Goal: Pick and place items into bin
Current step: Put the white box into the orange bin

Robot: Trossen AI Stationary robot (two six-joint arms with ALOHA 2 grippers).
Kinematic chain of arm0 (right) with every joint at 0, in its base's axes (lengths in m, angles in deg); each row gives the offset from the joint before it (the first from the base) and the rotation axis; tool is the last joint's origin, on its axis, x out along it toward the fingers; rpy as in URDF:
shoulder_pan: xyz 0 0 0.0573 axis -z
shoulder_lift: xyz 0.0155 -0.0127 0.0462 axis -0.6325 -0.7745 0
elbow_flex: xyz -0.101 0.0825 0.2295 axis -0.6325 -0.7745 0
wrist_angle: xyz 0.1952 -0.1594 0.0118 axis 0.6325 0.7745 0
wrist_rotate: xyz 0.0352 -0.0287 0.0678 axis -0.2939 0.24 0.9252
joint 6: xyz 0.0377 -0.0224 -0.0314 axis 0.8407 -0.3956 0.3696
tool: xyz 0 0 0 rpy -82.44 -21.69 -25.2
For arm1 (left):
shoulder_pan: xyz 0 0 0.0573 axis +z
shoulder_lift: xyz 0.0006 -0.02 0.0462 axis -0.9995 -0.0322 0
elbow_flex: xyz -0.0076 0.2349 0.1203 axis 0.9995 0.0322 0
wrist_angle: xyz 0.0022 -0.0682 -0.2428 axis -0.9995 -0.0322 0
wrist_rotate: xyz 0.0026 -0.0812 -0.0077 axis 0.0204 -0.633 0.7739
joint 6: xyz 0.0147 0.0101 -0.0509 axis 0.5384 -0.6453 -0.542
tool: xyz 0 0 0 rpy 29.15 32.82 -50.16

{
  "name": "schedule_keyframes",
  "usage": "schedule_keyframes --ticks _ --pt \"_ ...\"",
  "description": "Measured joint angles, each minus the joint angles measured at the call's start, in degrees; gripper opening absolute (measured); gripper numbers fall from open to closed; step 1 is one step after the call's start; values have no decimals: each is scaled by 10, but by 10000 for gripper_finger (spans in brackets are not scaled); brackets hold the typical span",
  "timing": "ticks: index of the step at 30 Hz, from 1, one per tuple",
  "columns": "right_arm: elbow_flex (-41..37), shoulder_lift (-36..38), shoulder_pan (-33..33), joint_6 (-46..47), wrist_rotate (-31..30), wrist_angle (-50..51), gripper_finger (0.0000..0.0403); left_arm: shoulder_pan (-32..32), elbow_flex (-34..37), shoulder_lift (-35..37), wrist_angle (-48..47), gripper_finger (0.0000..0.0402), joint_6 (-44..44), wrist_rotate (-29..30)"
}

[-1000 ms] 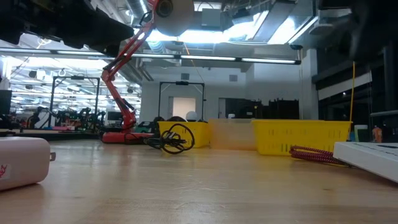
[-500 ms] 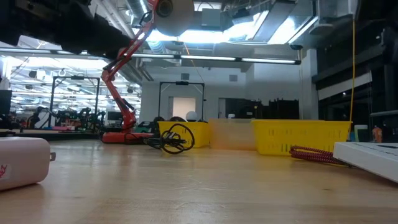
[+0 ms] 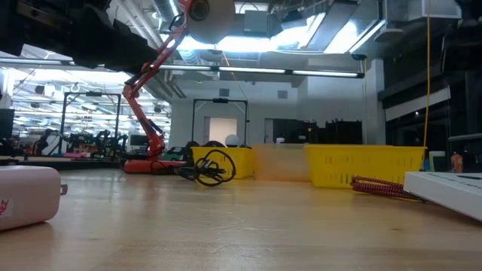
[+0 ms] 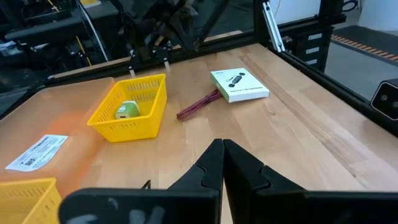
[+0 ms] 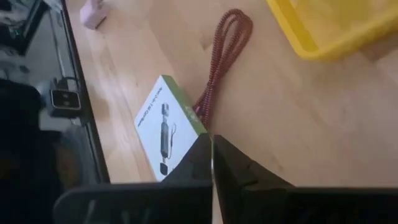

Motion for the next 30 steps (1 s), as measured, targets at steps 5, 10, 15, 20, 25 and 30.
schedule_keyframes --ticks 5,10,15,20,25,30 --pt "-29 2 0 43 1 -4 0 0 0 0 5 6 -4 0" --pt "-35 2 0 25 2 -4 9 0 0 0 5 6 -48 2" --pt "-35 1 0 -8 4 -5 59 0 0 0 5 6 -68 4" --pt "-35 1 0 -19 5 -4 122 0 0 0 5 6 -89 4" --pt "-35 1 0 -24 16 -10 174 0 0 0 5 6 -120 4" --pt "-35 -7 0 -33 17 -19 213 0 0 0 5 6 -137 4"
